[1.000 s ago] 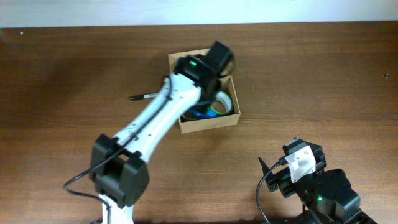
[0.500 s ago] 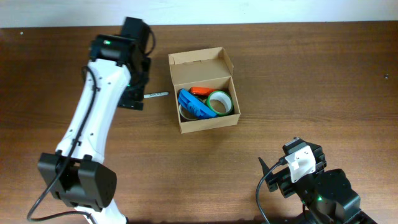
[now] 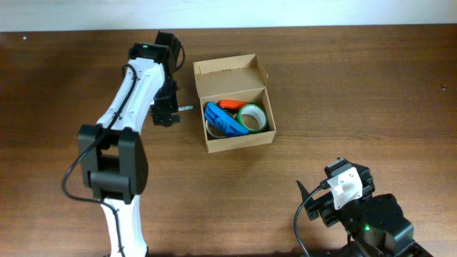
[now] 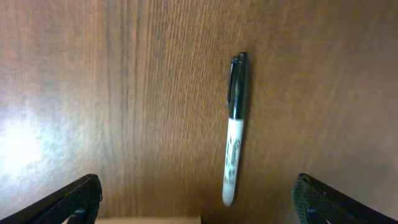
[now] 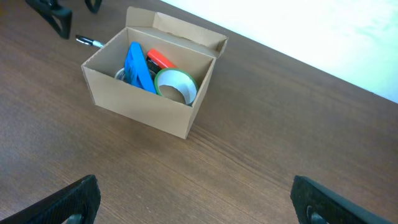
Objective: Pack container
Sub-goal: 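Move the left gripper over the black marker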
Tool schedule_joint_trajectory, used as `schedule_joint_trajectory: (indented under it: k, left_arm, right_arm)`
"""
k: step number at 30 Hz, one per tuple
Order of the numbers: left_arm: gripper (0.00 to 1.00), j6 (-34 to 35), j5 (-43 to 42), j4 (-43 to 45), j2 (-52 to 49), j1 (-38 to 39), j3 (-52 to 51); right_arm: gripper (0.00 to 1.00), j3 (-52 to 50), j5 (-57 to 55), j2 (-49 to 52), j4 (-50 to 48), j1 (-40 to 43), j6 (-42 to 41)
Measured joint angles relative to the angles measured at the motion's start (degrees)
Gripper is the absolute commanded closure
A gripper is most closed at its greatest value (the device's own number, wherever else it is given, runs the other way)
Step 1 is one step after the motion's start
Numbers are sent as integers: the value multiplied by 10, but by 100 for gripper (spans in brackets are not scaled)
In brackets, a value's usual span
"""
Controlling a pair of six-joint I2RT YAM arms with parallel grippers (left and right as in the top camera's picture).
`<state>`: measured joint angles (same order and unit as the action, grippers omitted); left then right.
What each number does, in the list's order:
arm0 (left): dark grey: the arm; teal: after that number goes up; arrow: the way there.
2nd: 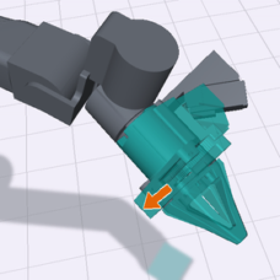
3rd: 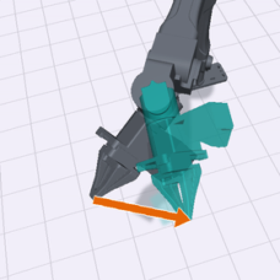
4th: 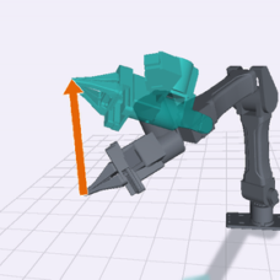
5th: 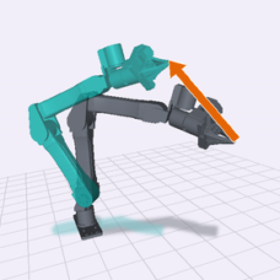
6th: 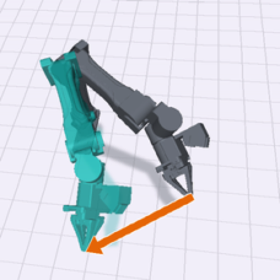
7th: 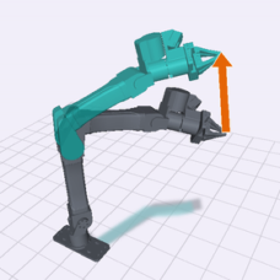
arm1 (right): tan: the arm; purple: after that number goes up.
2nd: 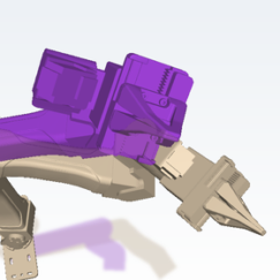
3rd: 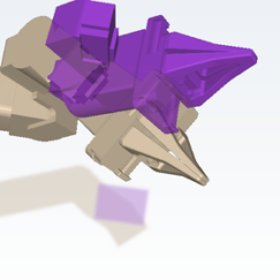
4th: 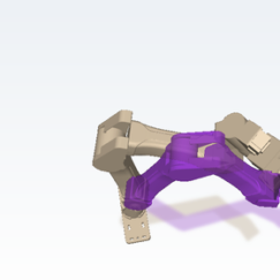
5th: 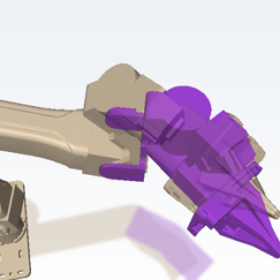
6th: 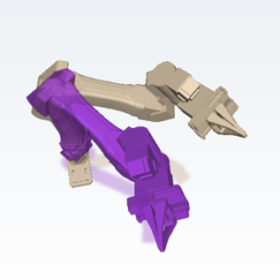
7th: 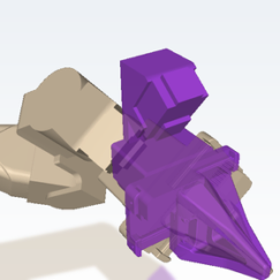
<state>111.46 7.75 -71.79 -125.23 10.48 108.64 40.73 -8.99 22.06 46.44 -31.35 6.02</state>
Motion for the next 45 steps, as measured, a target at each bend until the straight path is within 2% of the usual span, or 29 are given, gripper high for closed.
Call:
schedule_joint_trajectory:
  k: [3, 17, 22, 25, 31, 36, 43, 44, 45]
  left_arm:
    - [17, 9, -7, 24, -21, -9, 0]
    - [23, 0, -72, 41, -84, -51, 0]
    - [48, -11, -76, 41, -85, -52, 0]
    - [54, -15, -77, 41, -85, -52, 0]
    - [75, -24, -78, 41, -85, -52, 0]
    - [86, -24, -78, 41, -85, -52, 0]
    - [93, -27, -78, 37, -85, -52, 0]
    - [85, -30, -78, 37, -85, -52, 2]
    - [72, -31, -78, 37, -85, -52, 2]
  right_arm:
    - [1, 0, 0, 0, 0, 0, 0]
    - [1, 0, 0, 0, 0, 0, 0]
    - [1, 0, 0, 0, 0, 0, 0]
    - [1, 0, 0, 0, 0, 0, 0]
    - [1, 0, 0, 0, 0, 0, 0]
    - [1, 0, 0, 0, 0, 0, 0]
    - [1, 0, 0, 0, 0, 0, 0]
    - [1, 0, 0, 0, 0, 0, 0]
    - [1, 0, 0, 0, 0, 0, 0]
